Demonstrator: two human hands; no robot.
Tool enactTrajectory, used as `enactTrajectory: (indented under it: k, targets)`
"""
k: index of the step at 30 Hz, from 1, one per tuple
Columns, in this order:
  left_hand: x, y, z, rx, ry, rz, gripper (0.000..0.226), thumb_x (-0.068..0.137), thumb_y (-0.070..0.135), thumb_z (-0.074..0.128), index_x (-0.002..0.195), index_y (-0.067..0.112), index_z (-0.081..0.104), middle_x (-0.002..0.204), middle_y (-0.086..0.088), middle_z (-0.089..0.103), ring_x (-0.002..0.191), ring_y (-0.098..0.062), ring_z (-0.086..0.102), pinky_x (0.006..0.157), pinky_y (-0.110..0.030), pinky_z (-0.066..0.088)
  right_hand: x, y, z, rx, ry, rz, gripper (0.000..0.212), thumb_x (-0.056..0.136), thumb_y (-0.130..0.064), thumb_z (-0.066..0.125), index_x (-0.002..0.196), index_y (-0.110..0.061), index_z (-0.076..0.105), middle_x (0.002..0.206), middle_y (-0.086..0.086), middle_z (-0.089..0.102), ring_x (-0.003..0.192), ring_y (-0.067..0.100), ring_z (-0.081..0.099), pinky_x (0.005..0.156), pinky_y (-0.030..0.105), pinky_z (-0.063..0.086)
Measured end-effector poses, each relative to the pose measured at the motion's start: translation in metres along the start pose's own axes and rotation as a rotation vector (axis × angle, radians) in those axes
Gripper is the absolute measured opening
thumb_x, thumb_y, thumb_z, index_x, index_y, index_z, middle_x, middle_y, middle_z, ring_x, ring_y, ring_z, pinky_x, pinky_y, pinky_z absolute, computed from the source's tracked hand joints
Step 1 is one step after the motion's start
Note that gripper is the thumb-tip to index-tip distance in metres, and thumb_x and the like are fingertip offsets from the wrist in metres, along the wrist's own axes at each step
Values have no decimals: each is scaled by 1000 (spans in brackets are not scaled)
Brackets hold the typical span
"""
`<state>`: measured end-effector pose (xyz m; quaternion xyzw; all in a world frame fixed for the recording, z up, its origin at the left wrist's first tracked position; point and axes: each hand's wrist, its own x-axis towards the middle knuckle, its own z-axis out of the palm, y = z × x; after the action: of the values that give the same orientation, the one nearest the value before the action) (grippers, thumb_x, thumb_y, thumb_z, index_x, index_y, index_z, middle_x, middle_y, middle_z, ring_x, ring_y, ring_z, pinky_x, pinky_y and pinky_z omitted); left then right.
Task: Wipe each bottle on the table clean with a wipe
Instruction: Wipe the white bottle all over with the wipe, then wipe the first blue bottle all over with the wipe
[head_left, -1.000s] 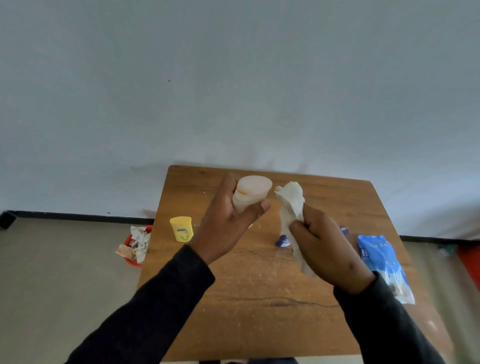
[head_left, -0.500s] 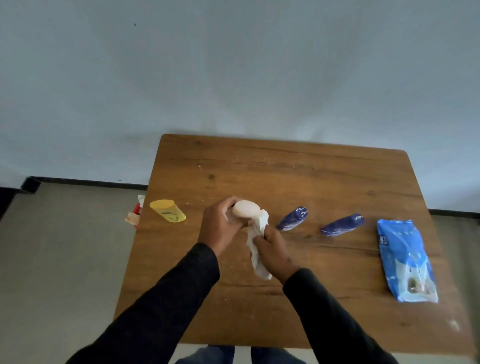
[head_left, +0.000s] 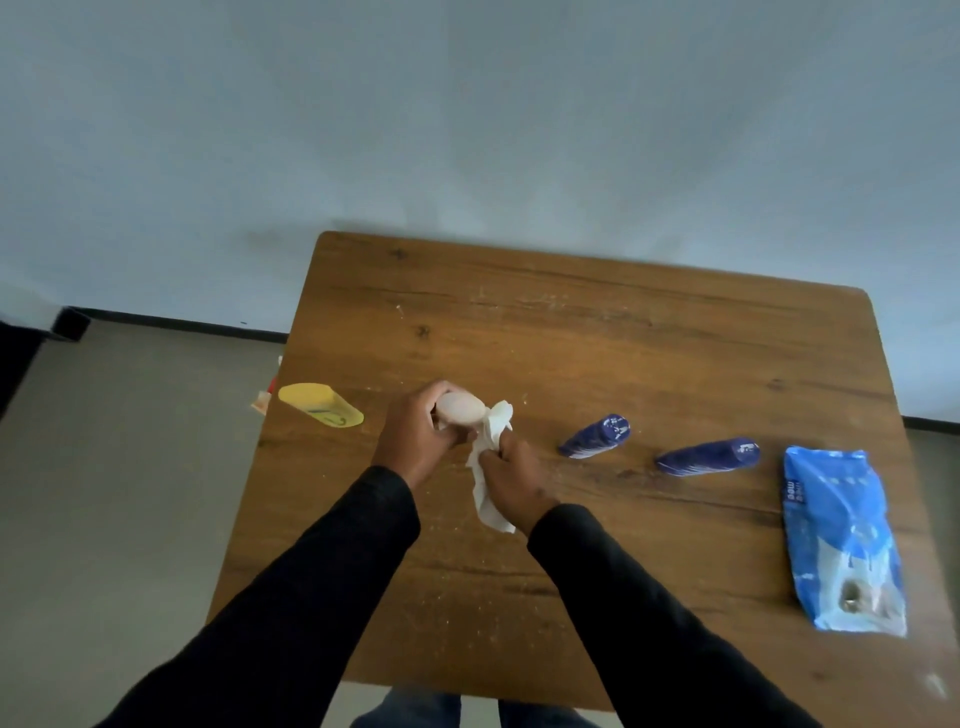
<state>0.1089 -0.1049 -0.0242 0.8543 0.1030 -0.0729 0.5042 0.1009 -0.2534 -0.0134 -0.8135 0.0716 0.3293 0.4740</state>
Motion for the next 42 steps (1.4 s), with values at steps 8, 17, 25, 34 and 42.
enactTrajectory:
  k: [8, 17, 25, 34, 42]
  targets:
    - [-1, -6, 4, 13, 46, -30, 33, 71, 10, 87, 97, 19, 67, 95, 8, 71, 87, -2, 64, 66, -20, 52, 9, 3, 5, -51, -17, 24, 14, 93, -8, 43, 97, -6, 56, 89, 10, 61, 89, 33, 61, 78, 43, 50]
    - [-6, -5, -8, 0, 21, -25, 48, 68, 5, 88, 107, 22, 66, 108, 12, 71, 100, 1, 65, 81, -23, 53, 4, 0, 5, -31, 29, 14, 16, 94, -10, 41, 101, -9, 55, 94, 10, 63, 90, 28, 61, 79, 40, 50]
    - [-22, 13, -18, 12, 49, -22, 67, 67, 13, 91, 126, 22, 62, 126, 12, 66, 120, -4, 57, 102, -33, 48, -22, -13, -7, -64, 96, -101, 12, 93, -7, 41, 85, -15, 45, 76, -2, 53, 71, 18, 52, 62, 31, 41]
    - [-95, 69, 6, 82, 474, 165, 58, 77, 22, 86, 128, 13, 60, 128, 0, 62, 122, -13, 51, 100, -19, 38, -97, -27, -45, -38, 123, -380, 28, 94, -12, 45, 70, -26, 41, 61, -3, 50, 52, 8, 45, 49, 37, 38]
    - [-120, 60, 79, -170, 248, -61, 42, 83, 19, 80, 118, 26, 58, 120, 11, 62, 113, -1, 57, 97, -31, 50, -119, 61, -73, -51, 102, -192, 21, 90, -15, 49, 71, -8, 54, 62, 7, 56, 55, 9, 47, 54, 44, 44]
